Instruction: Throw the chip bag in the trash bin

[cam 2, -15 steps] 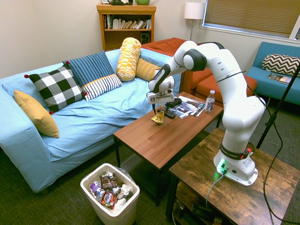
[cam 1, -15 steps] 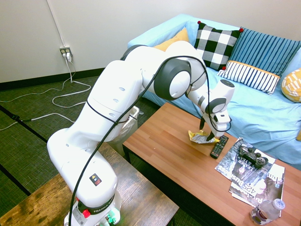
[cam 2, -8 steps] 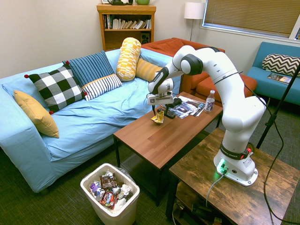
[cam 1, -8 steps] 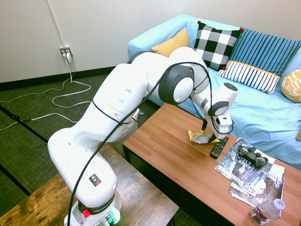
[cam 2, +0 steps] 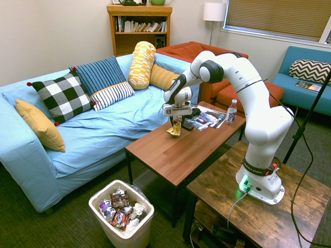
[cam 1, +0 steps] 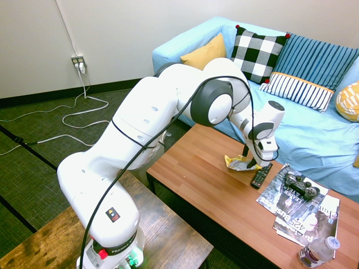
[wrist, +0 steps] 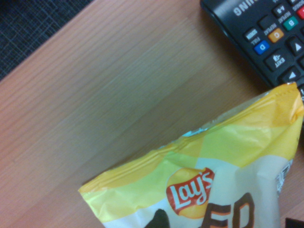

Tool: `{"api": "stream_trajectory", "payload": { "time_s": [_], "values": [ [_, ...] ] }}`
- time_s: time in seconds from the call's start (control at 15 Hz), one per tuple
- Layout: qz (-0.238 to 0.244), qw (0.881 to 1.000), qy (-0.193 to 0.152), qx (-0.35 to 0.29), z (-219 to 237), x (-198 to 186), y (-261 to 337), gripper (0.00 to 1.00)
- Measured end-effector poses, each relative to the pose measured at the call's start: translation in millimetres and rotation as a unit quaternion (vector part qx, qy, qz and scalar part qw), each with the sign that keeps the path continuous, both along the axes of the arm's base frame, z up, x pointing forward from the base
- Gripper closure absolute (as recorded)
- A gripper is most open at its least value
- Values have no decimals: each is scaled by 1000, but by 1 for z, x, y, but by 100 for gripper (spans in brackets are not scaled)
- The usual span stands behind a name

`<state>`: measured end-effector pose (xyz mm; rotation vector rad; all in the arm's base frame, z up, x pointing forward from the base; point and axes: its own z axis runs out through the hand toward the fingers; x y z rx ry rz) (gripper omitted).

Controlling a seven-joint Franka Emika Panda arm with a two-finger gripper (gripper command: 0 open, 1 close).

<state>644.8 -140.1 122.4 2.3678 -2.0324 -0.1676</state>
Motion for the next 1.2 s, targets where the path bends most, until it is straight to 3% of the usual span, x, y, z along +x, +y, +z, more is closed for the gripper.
{"api": "stream_trajectory", "payload": {
  "time_s": [0.73, 1.0, 1.2],
  "values": [
    [11, 1000, -9, 13, 10, 4, 4, 100],
    [39, 998, -34, 45, 65, 8, 35, 100],
    [83, 993, -57, 61, 131, 5, 97, 100]
  ]
}}
